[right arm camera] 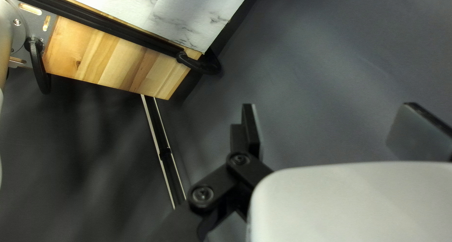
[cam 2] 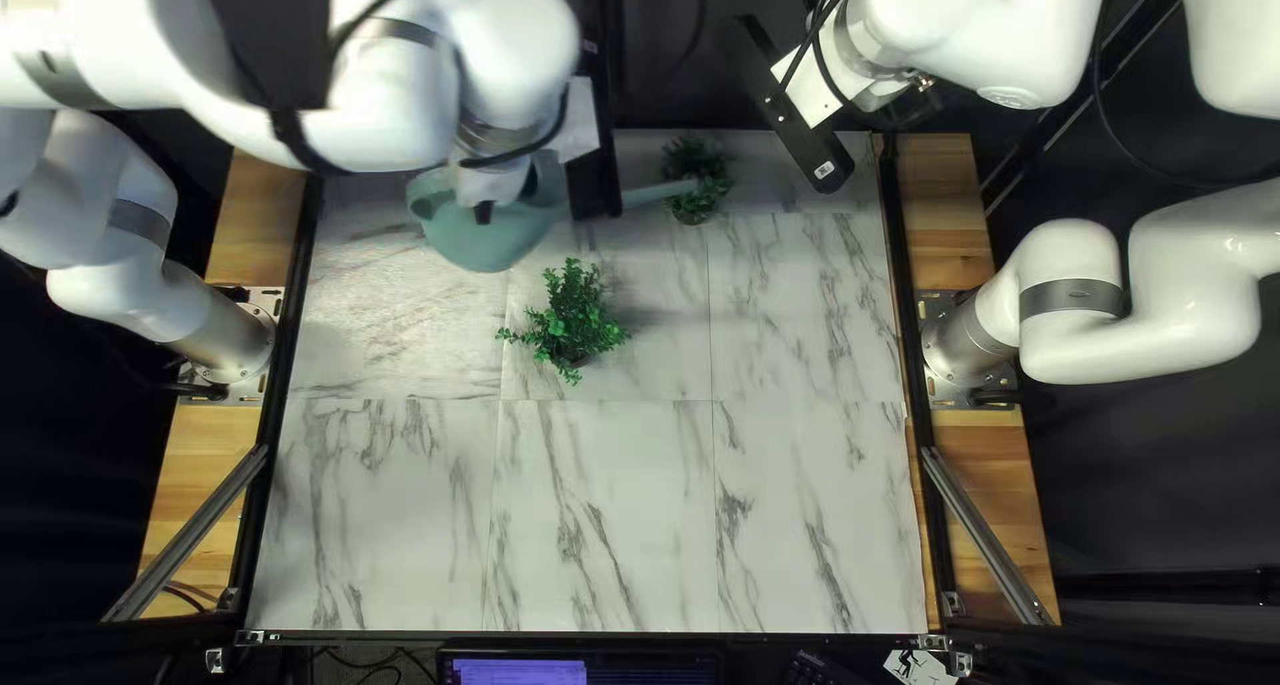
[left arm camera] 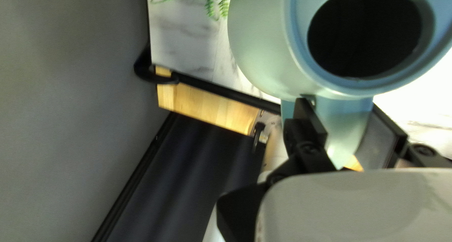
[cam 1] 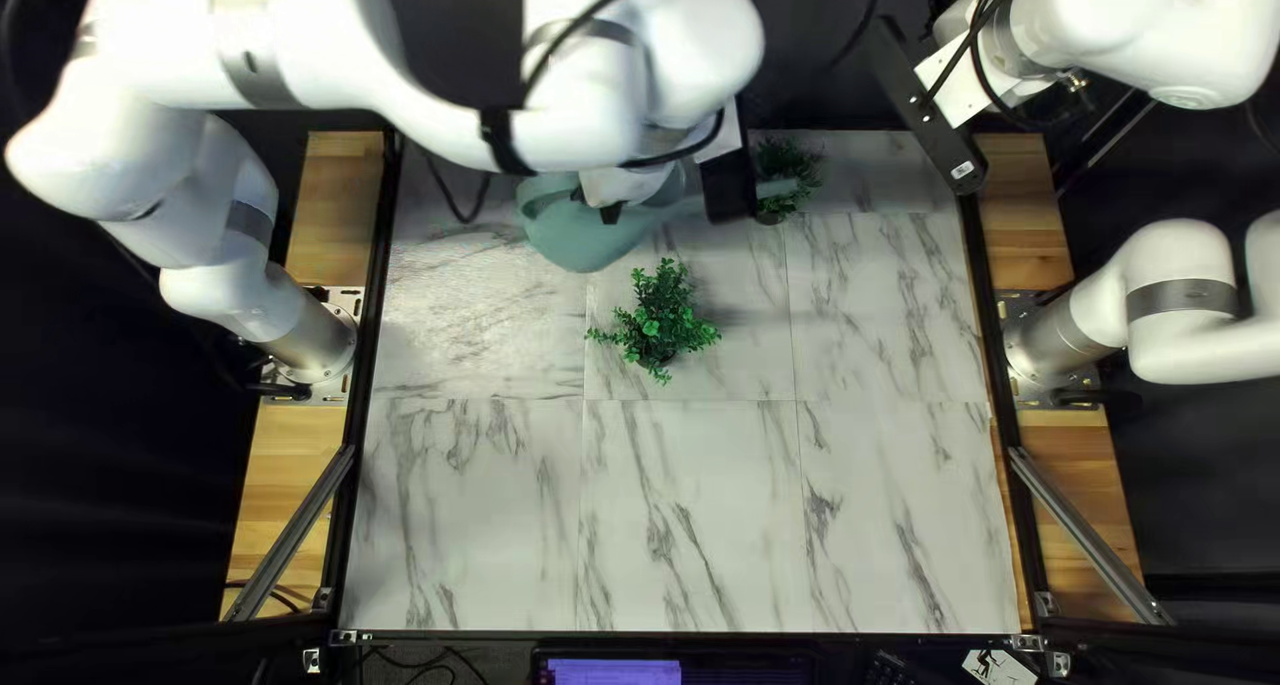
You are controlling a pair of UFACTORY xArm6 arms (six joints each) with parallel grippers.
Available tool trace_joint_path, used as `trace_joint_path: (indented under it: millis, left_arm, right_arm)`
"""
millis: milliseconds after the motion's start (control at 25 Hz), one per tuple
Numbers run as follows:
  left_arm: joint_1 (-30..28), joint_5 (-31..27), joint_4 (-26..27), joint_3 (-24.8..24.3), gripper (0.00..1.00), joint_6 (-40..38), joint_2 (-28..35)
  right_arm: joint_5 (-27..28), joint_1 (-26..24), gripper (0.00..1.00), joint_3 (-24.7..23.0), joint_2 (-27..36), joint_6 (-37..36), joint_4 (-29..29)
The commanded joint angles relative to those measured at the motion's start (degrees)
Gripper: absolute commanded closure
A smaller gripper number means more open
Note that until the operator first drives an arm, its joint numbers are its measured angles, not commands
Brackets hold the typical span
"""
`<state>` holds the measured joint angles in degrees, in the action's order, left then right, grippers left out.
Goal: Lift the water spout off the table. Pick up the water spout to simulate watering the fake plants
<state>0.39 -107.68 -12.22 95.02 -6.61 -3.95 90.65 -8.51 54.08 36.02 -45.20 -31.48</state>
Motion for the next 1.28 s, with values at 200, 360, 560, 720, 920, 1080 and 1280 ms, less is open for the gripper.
trace_joint_path:
  millis: [200, 360, 560, 720, 920, 1080, 1280]
  left_arm:
    - [-2.36, 11.89, 2.69, -20.31, 1.0, -1.73, 19.44]
    - [-6.05, 15.43, 2.7, -24.23, 1.0, -4.57, 24.23]
    - [-9.72, 18.79, 3.08, -25.95, 1.0, -8.02, 25.29]
    - [-14.04, 22.57, 4.32, -24.78, 1.0, -11.34, 22.5]
    - [-19.16, 26.68, 6.06, -19.17, 1.0, -13.4, 16.42]
    - [-21.47, 29.8, 6.78, -15.08, 1.0, -13.28, 11.54]
    - [-22.6, 35.6, 9.59, -9.87, 1.0, -8.45, 3.26]
  right_arm:
    - [0.0, 0.0, 0.0, 0.0, 0.0, 0.0, 0.0]
    - [0.0, 0.0, 0.0, 0.0, 0.0, 0.0, 0.0]
    - [0.0, 0.0, 0.0, 0.0, 0.0, 0.0, 0.0]
    - [0.0, 0.0, 0.0, 0.0, 0.0, 0.0, 0.0]
    - [0.0, 0.0, 0.0, 0.0, 0.0, 0.0, 0.0]
    - [0.0, 0.0, 0.0, 0.0, 0.0, 0.0, 0.0]
    - [0.0, 0.0, 0.0, 0.0, 0.0, 0.0, 0.0]
